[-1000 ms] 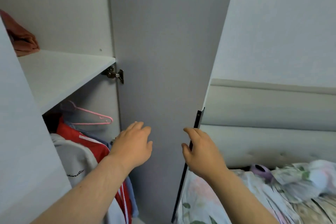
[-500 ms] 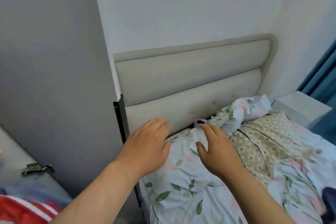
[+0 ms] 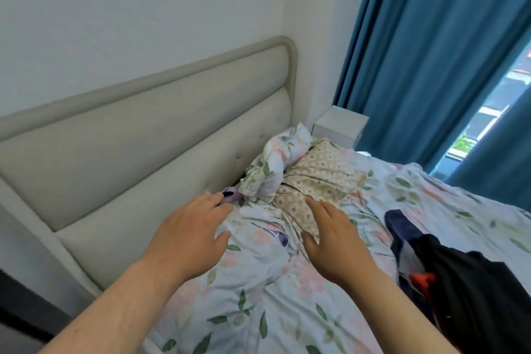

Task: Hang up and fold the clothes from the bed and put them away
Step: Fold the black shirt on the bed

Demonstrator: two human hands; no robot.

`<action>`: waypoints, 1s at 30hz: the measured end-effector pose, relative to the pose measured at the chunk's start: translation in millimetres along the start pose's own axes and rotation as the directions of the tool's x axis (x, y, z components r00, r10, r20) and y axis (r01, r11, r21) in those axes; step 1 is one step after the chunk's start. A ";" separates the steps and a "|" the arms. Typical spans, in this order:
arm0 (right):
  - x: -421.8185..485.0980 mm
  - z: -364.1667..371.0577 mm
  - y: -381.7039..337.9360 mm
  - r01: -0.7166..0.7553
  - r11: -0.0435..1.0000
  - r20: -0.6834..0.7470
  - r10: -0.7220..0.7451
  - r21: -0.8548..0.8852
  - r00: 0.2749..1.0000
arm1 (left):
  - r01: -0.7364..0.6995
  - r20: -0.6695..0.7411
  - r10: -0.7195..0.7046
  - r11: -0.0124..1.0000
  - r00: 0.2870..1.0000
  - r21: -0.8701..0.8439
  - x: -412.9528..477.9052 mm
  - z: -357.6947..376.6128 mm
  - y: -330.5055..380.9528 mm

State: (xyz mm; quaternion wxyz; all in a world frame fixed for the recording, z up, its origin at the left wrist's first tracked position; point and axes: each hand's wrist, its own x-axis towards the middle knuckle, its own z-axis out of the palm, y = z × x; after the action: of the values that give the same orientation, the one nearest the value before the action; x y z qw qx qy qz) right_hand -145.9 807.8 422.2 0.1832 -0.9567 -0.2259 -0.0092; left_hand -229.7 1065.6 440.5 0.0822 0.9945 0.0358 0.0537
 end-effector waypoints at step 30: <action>-277.6 -41.8 171.3 -0.777 0.608 -0.195 0.792 0.164 0.579 | -0.531 0.309 0.603 0.796 0.735 -0.290 52.3 118.8 262.1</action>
State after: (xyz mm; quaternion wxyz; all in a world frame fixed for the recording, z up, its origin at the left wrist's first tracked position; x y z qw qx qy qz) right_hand -317.8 531.6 374.0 0.2237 -0.9426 0.2446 -0.0398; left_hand -148.1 792.9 373.1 0.1577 0.9359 -0.2922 -0.1178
